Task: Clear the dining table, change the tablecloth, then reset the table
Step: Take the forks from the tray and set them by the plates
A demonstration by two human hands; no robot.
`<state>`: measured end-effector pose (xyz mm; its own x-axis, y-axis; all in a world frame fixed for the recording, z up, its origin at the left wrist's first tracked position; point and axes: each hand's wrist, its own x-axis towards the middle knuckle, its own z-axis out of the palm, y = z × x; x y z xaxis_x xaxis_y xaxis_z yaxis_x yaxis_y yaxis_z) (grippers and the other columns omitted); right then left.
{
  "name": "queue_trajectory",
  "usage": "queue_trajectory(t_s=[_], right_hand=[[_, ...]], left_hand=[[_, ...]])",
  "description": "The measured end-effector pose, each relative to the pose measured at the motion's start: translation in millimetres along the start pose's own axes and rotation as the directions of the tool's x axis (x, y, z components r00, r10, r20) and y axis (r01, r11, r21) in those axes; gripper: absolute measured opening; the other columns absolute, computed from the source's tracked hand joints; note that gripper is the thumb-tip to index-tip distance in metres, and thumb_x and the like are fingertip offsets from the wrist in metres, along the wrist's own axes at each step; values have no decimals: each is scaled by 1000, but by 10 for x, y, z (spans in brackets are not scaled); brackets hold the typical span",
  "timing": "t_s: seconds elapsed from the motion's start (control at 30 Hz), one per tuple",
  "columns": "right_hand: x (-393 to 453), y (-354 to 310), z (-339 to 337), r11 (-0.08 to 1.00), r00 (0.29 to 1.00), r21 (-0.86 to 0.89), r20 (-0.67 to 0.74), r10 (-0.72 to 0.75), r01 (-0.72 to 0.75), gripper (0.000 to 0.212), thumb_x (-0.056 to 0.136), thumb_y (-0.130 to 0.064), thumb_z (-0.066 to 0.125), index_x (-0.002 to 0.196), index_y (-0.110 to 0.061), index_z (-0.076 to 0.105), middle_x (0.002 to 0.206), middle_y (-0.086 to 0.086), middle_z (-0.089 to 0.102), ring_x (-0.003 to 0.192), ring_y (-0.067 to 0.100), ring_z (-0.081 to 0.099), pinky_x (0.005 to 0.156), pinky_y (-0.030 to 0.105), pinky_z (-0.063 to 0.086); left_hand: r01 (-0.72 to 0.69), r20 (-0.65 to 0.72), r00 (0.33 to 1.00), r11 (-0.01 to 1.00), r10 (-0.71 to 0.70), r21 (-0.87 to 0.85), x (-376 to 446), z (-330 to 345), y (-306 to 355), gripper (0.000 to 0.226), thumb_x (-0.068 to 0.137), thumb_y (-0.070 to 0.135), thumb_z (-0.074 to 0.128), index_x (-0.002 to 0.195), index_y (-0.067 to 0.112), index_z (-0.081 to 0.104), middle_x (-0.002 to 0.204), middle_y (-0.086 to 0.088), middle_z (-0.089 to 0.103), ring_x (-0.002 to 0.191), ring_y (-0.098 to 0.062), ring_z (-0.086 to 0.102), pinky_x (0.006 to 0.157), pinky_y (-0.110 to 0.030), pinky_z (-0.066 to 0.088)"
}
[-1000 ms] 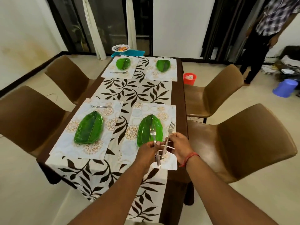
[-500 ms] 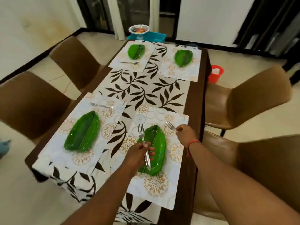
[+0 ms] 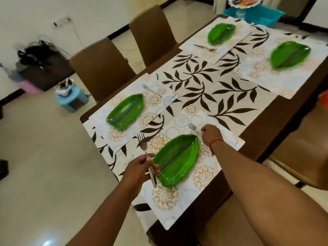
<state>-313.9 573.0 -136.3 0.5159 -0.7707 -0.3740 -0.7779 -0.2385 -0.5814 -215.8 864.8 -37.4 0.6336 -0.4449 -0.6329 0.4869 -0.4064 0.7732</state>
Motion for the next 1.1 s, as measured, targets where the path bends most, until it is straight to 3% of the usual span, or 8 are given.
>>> queue_trajectory(t_s=[0.3, 0.43, 0.53, 0.6, 0.77, 0.87, 0.97, 1.1], right_hand=[[-427, 0, -4, 995, 997, 72, -52, -64, 68, 36, 90, -5, 54, 124, -6, 61, 129, 18, 56, 120, 35, 53, 103, 37, 42], [-1067, -32, 75, 946, 994, 307, -5, -107, 103, 16, 99, -20, 53, 109, -13, 65, 104, 4, 65, 99, 22, 61, 88, 30, 47], [-1672, -72, 156, 820, 995, 570, 36, -93, 56, 17, 102, -26, 50, 94, -16, 62, 85, 5, 67, 80, 25, 66, 84, 47, 56], [-1993, -129, 155, 723, 996, 690, 57, -72, 13, 19, 103, -26, 49, 93, -15, 62, 81, 5, 66, 74, 22, 65, 78, 46, 57], [-3044, 51, 15, 531, 976, 846, -157, 152, 54, 18, 100, -29, 54, 99, -13, 62, 95, 17, 68, 74, 29, 67, 64, 43, 59], [-3822, 434, -140, 442, 879, 887, -311, 361, 133, 16, 101, -26, 53, 105, -17, 65, 99, 9, 72, 87, 23, 69, 67, 32, 58], [-4569, 773, -202, 349, 780, 918, -355, 516, 187, 17, 102, -20, 51, 105, -16, 67, 93, 3, 71, 91, 18, 68, 65, 22, 52], [-5400, 1226, -414, 260, 642, 924, -382, 665, 281, 21, 100, -10, 49, 95, -13, 69, 87, 6, 72, 85, 18, 68, 72, 27, 55]], left_hand=[[-56, -31, 998, 998, 56, -5, -208, 59, -96, 19, 102, 12, 53, 114, 5, 66, 82, -14, 70, 87, -33, 70, 75, -40, 59], [-67, 77, 995, 996, 63, 51, -307, 352, -147, 20, 100, 14, 57, 113, 2, 67, 90, -7, 73, 89, -28, 68, 77, -42, 59], [-113, 151, 984, 988, 96, 108, -467, 576, -153, 14, 98, 12, 59, 105, 11, 71, 94, -11, 70, 88, -23, 67, 71, -31, 55], [-167, 217, 966, 979, 139, 114, -540, 701, -197, 14, 98, 12, 59, 98, 11, 73, 94, -10, 73, 89, -23, 70, 76, -33, 57], [-265, 436, 883, 951, 173, 161, -1052, 1125, -560, 17, 98, 17, 59, 102, 12, 75, 86, -10, 75, 77, -25, 68, 68, -36, 53], [-343, 589, 789, 920, 173, 188, -1690, 1525, -952, 21, 99, 19, 56, 107, 20, 75, 94, -5, 76, 81, -19, 70, 64, -30, 54], [-360, 725, 679, 912, 112, 197, -2405, 1705, -1362, 23, 102, 18, 52, 107, 22, 74, 102, -5, 76, 93, -20, 71, 80, -39, 58], [-438, 852, 523, 868, 33, 235, -3163, 1961, -1821, 28, 103, 22, 50, 104, 35, 74, 110, -1, 74, 103, -20, 69, 94, -44, 55]])
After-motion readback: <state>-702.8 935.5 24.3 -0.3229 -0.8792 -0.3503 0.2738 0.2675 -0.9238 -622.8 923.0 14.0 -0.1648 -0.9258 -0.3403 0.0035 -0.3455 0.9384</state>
